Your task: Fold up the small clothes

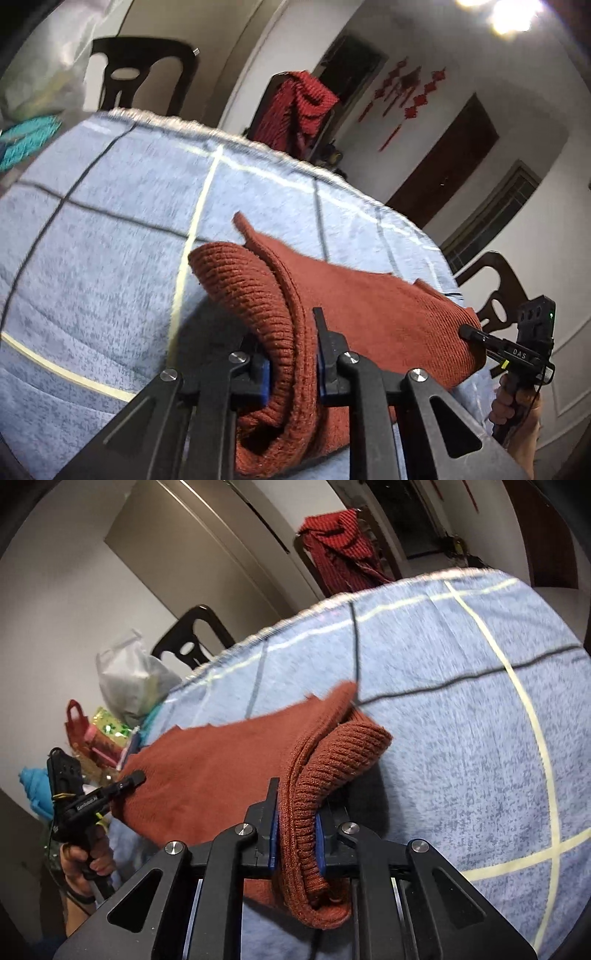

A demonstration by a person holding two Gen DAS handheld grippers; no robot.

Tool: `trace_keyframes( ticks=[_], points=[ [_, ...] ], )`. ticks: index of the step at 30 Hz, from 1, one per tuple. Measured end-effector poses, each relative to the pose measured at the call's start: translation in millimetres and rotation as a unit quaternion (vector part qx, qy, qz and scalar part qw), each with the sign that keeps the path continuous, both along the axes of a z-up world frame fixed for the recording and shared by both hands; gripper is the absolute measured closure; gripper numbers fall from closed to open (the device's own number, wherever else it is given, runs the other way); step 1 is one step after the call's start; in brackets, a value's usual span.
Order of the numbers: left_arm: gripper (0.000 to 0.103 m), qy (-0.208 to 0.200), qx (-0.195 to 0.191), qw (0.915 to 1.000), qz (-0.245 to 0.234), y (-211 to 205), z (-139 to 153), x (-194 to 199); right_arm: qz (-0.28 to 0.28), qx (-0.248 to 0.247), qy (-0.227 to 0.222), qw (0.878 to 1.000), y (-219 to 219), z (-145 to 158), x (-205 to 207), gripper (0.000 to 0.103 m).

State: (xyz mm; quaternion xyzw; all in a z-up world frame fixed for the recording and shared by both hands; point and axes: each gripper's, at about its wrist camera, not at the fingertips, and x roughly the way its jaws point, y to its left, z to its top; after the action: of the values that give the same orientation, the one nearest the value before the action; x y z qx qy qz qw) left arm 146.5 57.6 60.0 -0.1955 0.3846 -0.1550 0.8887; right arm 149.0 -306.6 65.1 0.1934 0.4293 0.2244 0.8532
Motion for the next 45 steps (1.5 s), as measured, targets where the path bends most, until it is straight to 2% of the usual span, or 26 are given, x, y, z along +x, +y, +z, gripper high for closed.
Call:
trace_keyframes(
  ticks=[8,12,15,17,21,22,24,29,31,35,38,41,44,45],
  points=[
    [0.085,-0.056,-0.007,0.9981,-0.024,3,51,-45,0.024,0.008,-0.053,0.998,7,57,-52,0.089],
    [0.085,-0.071,-0.008,0.997,-0.032,4,56,-80,0.026,0.015,-0.068,0.997,4,67,-88,0.089],
    [0.085,-0.061,-0.015,0.9976,-0.029,11,39,-108,0.023,0.03,-0.062,0.997,-3,58,-113,0.089],
    [0.085,-0.047,-0.016,0.9984,-0.027,13,19,-119,0.018,0.026,-0.045,0.998,-7,40,-124,0.089],
    [0.085,0.039,-0.008,0.9991,-0.018,18,-45,-124,-0.001,0.007,0.046,0.999,-16,-22,-125,0.089],
    [0.084,0.055,-0.008,0.9984,-0.012,22,-56,-126,-0.006,0.001,0.069,0.998,-20,-36,-126,0.088],
    [0.08,0.064,-0.026,0.9976,-0.007,30,-65,-132,-0.01,0.006,0.082,0.997,-25,-45,-131,0.086],
    [0.077,0.06,-0.015,0.998,0.007,36,-59,-141,-0.031,-0.004,0.082,0.996,-34,-43,-141,0.07],
    [0.076,0.051,0.003,0.9985,0.02,37,-50,-146,-0.042,-0.01,0.073,0.996,-39,-38,-145,0.069],
    [0.076,0.008,0.046,0.9981,0.04,35,-24,-157,-0.059,-0.043,0.009,0.997,-43,-10,-161,0.069],
    [0.076,-0.014,0.065,0.9974,0.027,21,-10,-154,-0.053,-0.052,-0.026,0.997,-32,3,-161,0.069],
    [0.074,-0.031,0.08,0.9963,0.005,2,-7,-146,-0.033,-0.072,-0.024,0.997,-12,-3,-148,0.069],
    [0.072,-0.022,0.086,0.996,-0.013,-12,-20,-133,-0.018,-0.087,-0.007,0.996,-2,-22,-133,0.072],
    [0.072,-0.013,0.092,0.9955,-0.016,-15,-27,-128,-0.024,-0.105,0.002,0.994,-1,-30,-128,0.075]
  ],
)
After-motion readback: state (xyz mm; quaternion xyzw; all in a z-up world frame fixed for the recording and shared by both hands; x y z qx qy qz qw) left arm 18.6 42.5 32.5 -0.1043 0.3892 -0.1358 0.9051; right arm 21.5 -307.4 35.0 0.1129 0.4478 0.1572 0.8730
